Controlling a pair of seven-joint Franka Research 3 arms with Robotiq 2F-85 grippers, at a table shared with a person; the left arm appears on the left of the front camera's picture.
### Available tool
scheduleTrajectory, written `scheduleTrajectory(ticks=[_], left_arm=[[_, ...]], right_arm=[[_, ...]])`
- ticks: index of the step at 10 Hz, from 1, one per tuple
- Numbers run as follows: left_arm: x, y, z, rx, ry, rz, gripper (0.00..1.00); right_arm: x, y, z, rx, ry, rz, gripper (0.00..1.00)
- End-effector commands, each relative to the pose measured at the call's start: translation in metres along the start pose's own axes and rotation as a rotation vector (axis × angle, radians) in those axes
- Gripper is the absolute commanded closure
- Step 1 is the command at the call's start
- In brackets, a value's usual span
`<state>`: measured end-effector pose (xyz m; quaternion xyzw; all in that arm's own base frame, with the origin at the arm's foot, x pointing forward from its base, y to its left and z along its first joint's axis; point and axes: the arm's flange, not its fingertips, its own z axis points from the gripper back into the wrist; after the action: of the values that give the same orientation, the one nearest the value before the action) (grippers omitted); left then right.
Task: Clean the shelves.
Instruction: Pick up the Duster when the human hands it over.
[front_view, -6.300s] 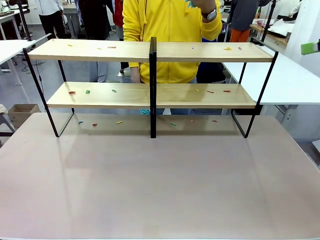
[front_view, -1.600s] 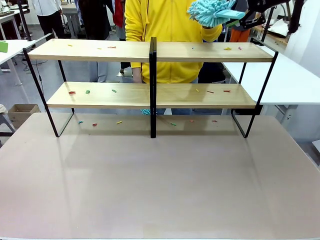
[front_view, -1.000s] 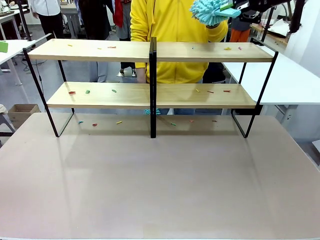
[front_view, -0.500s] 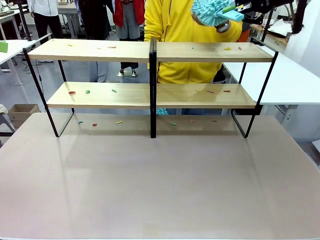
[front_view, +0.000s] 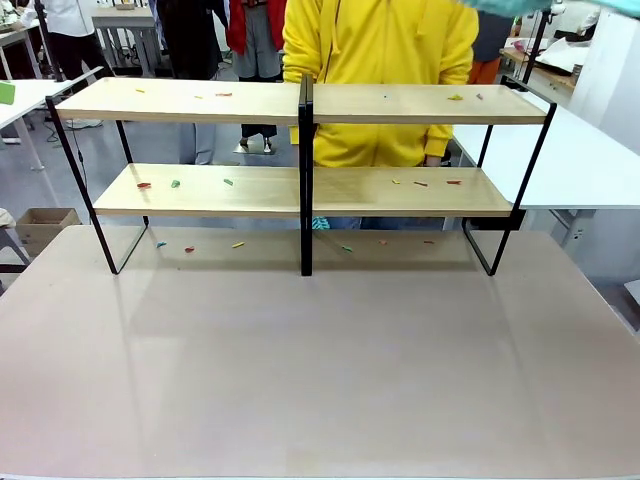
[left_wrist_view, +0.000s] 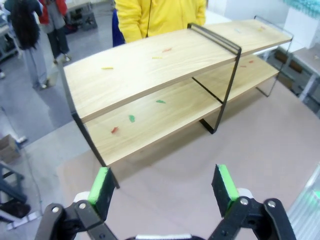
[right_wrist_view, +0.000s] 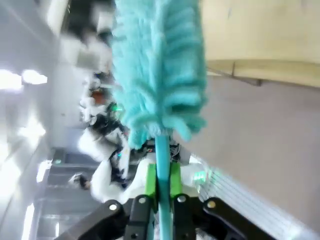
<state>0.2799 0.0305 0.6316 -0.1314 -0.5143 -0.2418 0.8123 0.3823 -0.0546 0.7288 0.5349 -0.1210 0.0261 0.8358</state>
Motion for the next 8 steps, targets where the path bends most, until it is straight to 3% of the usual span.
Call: scheduleTrajectory(ticks=[1, 2, 4, 5, 6, 7, 8], left_arm=[[0.000, 0.000, -0.002, 0.009, 0.005, 0.007, 0.00], [0.000, 0.000, -0.002, 0.009, 0.005, 0.007, 0.00], [0.000, 0.000, -0.002, 0.009, 0.005, 0.007, 0.00], [0.000, 0.000, -0.002, 0.009, 0.005, 0.007, 0.00], [0.000, 0.000, -0.002, 0.009, 0.005, 0.007, 0.00], [0.000, 0.000, -0.002, 0.009, 0.005, 0.007, 0.00], [0.000, 0.000, -0.002, 0.009, 0.005, 0.007, 0.00]], right_arm=[[-0.082, -0.021, 0.078, -0.001, 0.107, 0.047, 1.00], [-0.125, -0.034, 0.107, 0.027, 0.102, 0.122, 1.00], [-0.191, -0.079, 0.141, -0.003, -0.037, 0.206, 1.00], [-0.202, -0.096, 0.145, 0.027, -0.099, 0.236, 1.00], [-0.201, -0.118, 0.138, 0.031, -0.233, 0.239, 0.93], [-0.211, -0.073, 0.160, 0.015, -0.018, 0.171, 0.93], [-0.211, -0.073, 0.160, 0.015, -0.018, 0.171, 0.93]])
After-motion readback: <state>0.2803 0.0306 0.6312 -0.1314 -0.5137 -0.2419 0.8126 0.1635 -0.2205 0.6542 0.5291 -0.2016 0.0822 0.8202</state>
